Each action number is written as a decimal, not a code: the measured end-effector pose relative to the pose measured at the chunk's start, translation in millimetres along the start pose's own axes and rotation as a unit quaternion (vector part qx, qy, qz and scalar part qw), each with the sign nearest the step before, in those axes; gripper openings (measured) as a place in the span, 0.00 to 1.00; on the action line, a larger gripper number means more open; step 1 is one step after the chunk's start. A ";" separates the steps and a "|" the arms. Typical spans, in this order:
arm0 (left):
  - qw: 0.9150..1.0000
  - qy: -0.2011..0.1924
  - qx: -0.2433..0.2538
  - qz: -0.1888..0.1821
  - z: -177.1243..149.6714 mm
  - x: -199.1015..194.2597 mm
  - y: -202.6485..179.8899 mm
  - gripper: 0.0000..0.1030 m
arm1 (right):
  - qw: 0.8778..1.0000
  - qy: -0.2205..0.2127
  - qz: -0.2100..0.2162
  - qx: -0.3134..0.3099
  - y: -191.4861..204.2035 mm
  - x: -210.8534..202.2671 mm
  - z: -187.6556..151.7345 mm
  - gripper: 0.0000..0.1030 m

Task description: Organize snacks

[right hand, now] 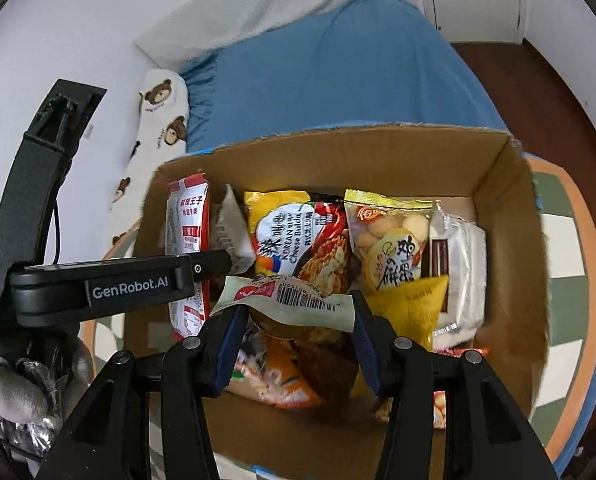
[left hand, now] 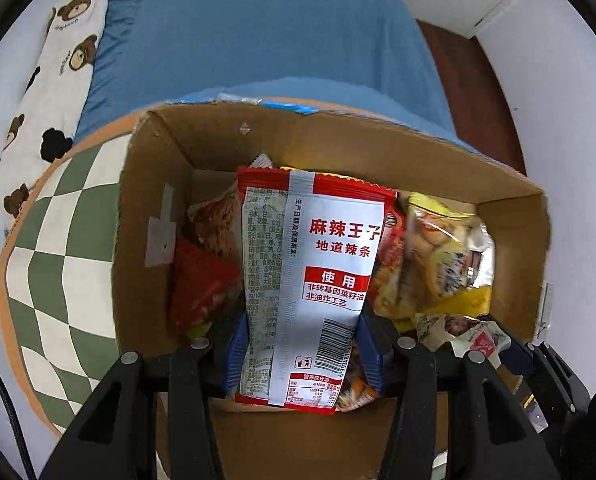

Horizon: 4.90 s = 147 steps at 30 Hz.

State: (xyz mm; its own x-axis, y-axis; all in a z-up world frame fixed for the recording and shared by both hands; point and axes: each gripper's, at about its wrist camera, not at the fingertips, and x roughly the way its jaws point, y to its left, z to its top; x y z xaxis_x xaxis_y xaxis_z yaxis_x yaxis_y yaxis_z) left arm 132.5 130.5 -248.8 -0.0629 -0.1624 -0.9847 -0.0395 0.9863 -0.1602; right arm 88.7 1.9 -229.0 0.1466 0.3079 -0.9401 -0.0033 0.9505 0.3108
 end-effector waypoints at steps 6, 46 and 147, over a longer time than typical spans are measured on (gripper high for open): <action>1.000 0.005 -0.015 0.001 5.5 12.7 8.9 0.74 | 1.000 0.018 -0.013 0.019 -12.4 21.1 9.4 0.82; 0.963 -0.260 0.016 0.071 -224.3 -140.0 -22.3 0.83 | 0.973 -0.195 -0.118 -0.041 12.8 -149.3 -152.1 0.98; 0.943 -0.317 0.014 0.100 -285.8 -152.3 -32.7 1.00 | 0.948 -0.271 -0.160 -0.048 8.3 -191.9 -205.7 1.00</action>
State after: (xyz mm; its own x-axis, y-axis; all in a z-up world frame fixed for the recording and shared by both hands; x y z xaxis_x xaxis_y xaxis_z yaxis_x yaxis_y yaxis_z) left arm -141.6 114.7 -73.9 0.5435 0.0686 -0.8366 -0.0632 0.9972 0.0407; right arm -142.9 -40.5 -74.8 0.6419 -0.0401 -0.7657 0.0420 0.9990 -0.0172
